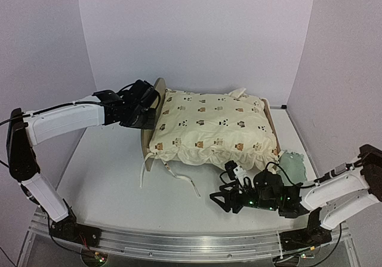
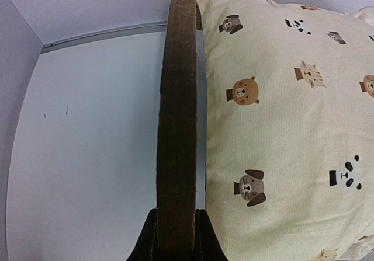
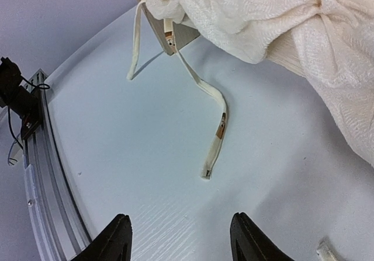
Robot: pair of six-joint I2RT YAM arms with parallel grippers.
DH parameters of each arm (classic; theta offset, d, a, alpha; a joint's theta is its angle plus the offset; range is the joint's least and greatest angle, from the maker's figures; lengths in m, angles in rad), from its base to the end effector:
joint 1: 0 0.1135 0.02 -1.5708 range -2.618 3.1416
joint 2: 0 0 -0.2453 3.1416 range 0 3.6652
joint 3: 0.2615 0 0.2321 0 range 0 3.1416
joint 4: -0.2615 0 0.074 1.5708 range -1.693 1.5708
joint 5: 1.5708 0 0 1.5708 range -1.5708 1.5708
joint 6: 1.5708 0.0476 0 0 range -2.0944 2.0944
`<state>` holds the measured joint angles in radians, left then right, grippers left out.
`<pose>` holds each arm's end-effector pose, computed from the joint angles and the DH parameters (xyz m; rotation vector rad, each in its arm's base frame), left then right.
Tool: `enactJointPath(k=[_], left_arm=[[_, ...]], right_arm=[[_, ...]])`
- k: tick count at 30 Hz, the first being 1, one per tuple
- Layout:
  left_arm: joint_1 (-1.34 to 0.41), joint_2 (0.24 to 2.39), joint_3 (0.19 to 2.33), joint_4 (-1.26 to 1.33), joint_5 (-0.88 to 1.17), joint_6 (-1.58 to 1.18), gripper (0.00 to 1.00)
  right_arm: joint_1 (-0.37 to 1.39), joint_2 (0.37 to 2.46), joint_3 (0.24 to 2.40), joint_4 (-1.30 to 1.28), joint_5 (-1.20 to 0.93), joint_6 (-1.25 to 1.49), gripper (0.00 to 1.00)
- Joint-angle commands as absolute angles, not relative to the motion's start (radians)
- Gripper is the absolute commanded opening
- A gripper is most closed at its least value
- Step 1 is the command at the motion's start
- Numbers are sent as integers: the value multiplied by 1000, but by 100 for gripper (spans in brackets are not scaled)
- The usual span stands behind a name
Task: Set up the pet bed
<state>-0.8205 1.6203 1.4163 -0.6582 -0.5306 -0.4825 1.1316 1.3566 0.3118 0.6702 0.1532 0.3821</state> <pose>0.2486 -0.2314 0.2845 0.1572 2.2795 -0.0188 0.1107 0.2186 0.1451 -0.6461 1.9336 0.8389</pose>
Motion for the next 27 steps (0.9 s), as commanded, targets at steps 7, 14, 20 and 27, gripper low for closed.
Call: enactJointPath(k=[7,14,20,27], left_arm=[[-787,1500,1288,-718,-702,-540,0],[-756,1392,1204,-825,-751,-616,0],[-707,1302,1179,-958,-800,-720,2],[-684,1228,1148,-1033,-851,-801,5]], right_arm=[[1137,1028,530,-7,297,272,60],[1136,973,644,-204,517,237,69],[1132,970,723,-289,718,204,76],[1100,983,750,-302,810,216,79]])
